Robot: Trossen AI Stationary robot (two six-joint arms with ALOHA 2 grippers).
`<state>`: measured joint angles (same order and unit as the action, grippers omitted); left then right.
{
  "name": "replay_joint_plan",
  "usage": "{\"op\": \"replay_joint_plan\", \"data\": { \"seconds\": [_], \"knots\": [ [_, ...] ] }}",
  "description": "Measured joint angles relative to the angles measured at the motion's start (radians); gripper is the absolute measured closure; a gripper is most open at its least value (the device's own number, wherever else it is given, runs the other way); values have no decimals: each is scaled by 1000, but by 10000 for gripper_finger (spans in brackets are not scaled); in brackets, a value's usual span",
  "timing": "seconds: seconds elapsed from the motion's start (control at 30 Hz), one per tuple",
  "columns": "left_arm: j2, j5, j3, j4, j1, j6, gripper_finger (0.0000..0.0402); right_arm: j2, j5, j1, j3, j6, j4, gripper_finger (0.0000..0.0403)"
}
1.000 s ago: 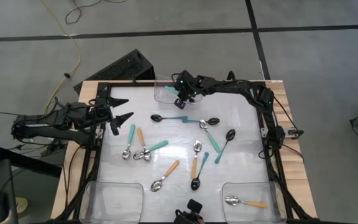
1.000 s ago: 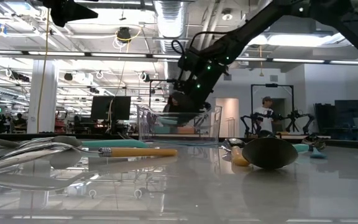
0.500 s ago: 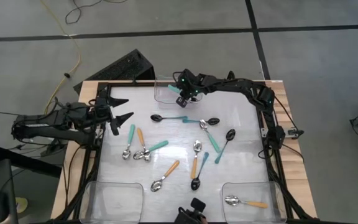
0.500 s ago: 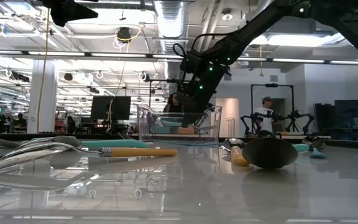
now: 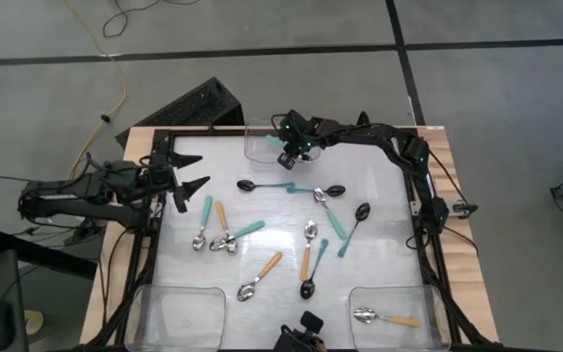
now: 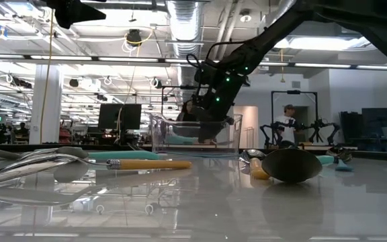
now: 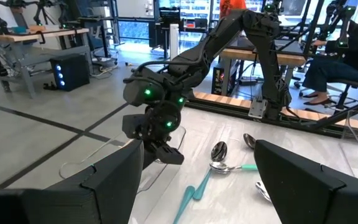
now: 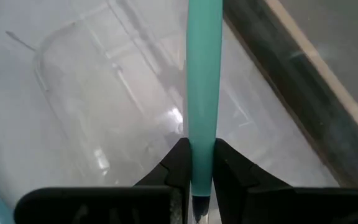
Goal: Sort silverware by color (type)
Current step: Put the middle right blue spoon into the top transparent bin
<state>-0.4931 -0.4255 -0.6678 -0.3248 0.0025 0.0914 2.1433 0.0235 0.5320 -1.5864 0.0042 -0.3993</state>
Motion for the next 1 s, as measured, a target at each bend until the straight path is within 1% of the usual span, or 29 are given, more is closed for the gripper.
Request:
{"op": "replay_joint_plan", "data": {
  "seconds": [0.1,0.3,0.37,0.73,1.0],
  "knots": [
    [0,0,0,0,0,8,109,0,0,0,0,22,-2,331],
    [0,0,0,0,0,8,109,0,0,0,0,23,-3,276],
    [0,0,0,0,0,8,109,0,0,0,0,23,-4,264],
    [0,0,0,-2,0,7,109,0,0,-5,0,18,24,248],
    [0,0,0,-26,0,-4,109,-27,0,-15,0,-13,45,212]
  ]
}}
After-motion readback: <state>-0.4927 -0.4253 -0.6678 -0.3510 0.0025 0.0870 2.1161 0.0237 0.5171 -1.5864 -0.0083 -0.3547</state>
